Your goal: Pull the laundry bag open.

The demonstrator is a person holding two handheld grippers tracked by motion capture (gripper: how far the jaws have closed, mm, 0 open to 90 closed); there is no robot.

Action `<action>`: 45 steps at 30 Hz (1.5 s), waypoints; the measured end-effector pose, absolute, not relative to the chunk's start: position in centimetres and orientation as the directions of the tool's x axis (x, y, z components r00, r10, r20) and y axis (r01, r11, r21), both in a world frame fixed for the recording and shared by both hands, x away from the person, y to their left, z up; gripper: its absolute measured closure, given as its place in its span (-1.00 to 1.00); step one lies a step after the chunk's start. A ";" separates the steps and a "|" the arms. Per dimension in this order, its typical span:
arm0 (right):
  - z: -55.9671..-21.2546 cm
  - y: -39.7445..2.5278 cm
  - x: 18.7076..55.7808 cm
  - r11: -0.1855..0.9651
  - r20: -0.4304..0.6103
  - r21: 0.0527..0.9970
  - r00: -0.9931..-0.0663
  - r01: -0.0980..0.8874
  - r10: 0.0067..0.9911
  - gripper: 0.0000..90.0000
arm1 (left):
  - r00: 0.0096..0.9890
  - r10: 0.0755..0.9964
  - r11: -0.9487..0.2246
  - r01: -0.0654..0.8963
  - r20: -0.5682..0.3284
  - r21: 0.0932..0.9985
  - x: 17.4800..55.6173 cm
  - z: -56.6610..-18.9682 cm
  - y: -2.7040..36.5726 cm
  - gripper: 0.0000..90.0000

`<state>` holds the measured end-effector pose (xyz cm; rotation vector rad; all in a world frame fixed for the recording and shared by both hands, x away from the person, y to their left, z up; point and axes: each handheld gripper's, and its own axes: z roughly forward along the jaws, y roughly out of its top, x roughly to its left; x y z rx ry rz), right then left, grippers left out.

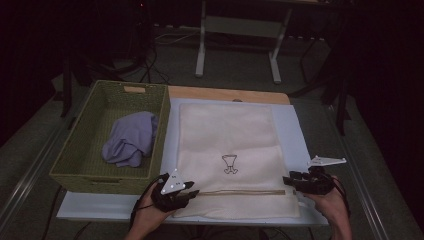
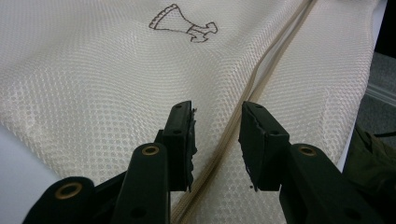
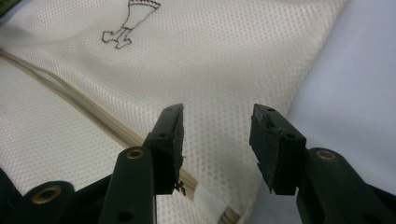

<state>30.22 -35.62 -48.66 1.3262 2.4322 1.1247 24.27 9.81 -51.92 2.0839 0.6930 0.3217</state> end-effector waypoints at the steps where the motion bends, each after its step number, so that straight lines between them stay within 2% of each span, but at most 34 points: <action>1: -48.7 -35.6 30.2 0.327 0.209 0.676 -0.597 0.661 0.774 0.21 | 0.810 0.586 -0.448 0.355 -0.030 0.821 24.3 -51.9 9.8 0.44; 23: -48.4 -32.4 31.2 0.407 0.139 0.679 -0.651 0.611 0.747 0.10 | 0.812 0.582 -0.443 0.364 -0.046 0.819 24.2 -52.3 9.6 0.43; 45: -48.9 -28.8 31.9 0.481 0.124 0.662 -0.716 0.575 0.687 -0.03 | 0.809 0.586 -0.434 0.368 -0.053 0.822 24.3 -52.2 9.8 0.42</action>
